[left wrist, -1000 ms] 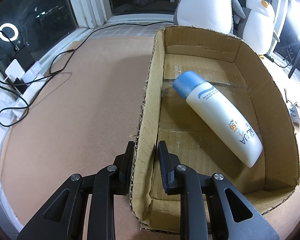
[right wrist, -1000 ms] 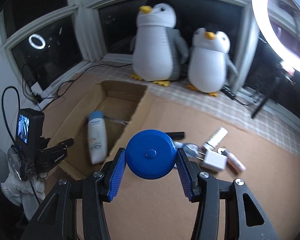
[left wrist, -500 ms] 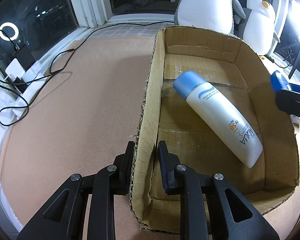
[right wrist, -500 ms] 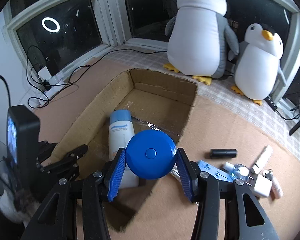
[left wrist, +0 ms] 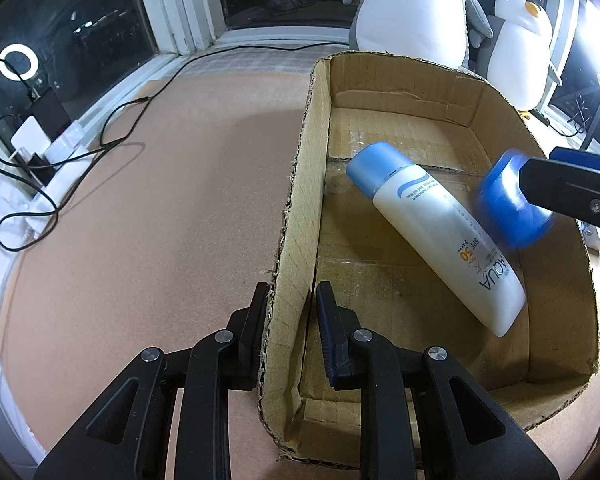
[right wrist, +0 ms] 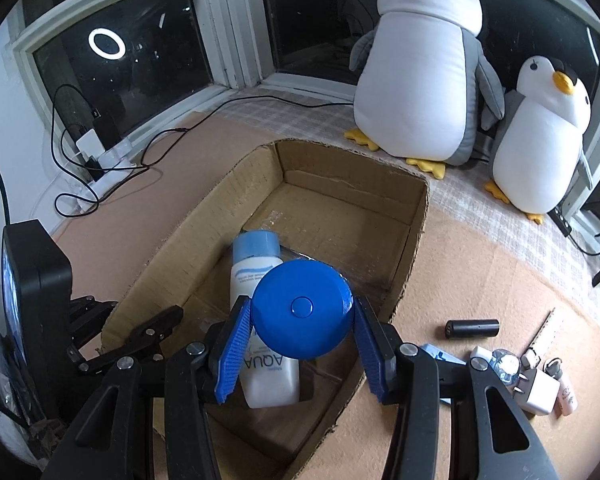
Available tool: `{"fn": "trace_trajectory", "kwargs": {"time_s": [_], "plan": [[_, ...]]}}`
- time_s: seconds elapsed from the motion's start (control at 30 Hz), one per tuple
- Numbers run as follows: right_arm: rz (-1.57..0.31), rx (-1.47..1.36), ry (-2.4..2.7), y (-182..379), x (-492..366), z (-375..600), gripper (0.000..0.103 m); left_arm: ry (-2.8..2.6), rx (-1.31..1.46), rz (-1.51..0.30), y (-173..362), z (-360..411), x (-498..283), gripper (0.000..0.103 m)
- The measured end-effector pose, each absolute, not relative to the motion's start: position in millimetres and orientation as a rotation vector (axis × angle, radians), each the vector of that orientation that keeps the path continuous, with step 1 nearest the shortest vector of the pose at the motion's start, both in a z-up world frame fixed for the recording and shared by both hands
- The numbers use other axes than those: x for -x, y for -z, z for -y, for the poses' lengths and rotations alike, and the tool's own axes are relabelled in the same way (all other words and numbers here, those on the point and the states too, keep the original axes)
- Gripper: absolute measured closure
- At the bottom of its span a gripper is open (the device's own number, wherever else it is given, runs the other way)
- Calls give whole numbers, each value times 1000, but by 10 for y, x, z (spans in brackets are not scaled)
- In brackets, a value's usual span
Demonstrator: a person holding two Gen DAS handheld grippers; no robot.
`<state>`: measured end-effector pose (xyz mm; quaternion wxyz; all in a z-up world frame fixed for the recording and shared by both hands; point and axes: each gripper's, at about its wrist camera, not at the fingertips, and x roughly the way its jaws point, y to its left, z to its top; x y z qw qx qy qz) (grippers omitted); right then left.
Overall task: Organize rigid objects
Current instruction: 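Carry the blue tape measure into the box and open the right tool, then withdraw the open right tool from the box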
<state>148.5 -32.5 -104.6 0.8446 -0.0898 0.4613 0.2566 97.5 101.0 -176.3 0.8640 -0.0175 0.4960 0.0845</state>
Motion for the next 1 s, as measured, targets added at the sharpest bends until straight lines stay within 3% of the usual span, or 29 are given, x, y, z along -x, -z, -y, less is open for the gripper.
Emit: {"fn": "trace_trajectory", "kwargs": {"time_s": [0.13,1.0], "plan": [[-950,203,-545,1004,-1468,295,40,-180,36,-1039,1762,-1011,-973,83],[-895,134,-548,793,-1231,995,40,-195,18,-1043,1760,-976,-986,83]]}}
